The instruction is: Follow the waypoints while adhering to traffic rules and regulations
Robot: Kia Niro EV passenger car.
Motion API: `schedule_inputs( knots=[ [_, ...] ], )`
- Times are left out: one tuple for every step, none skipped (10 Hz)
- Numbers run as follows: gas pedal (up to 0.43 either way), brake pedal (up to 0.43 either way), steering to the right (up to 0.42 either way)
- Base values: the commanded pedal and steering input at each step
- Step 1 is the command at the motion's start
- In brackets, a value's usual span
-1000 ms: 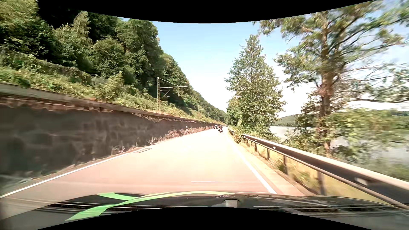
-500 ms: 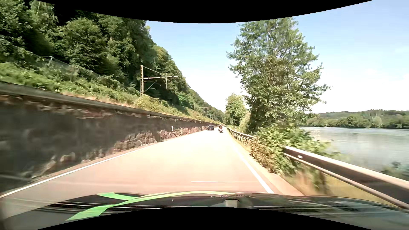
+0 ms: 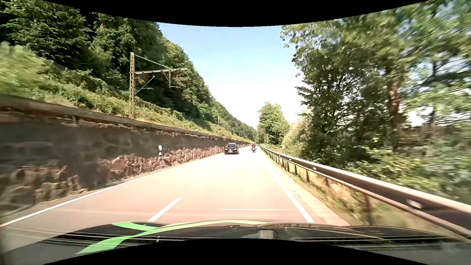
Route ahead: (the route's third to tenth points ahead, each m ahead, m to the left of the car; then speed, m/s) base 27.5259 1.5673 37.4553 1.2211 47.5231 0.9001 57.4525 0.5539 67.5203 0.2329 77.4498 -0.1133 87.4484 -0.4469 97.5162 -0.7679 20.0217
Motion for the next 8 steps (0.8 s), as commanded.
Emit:
schedule_inputs(
  knots=[
    [0.228,0.0,0.004],
    [0.24,0.0,0.0],
    [0.26,0.0,-0.002],
    [0.26,0.0,-0.001],
    [0.26,0.0,0.003],
    [0.26,0.0,0.004],
    [0.248,0.0,0.004],
    [0.209,0.0,0.002]
  ],
)
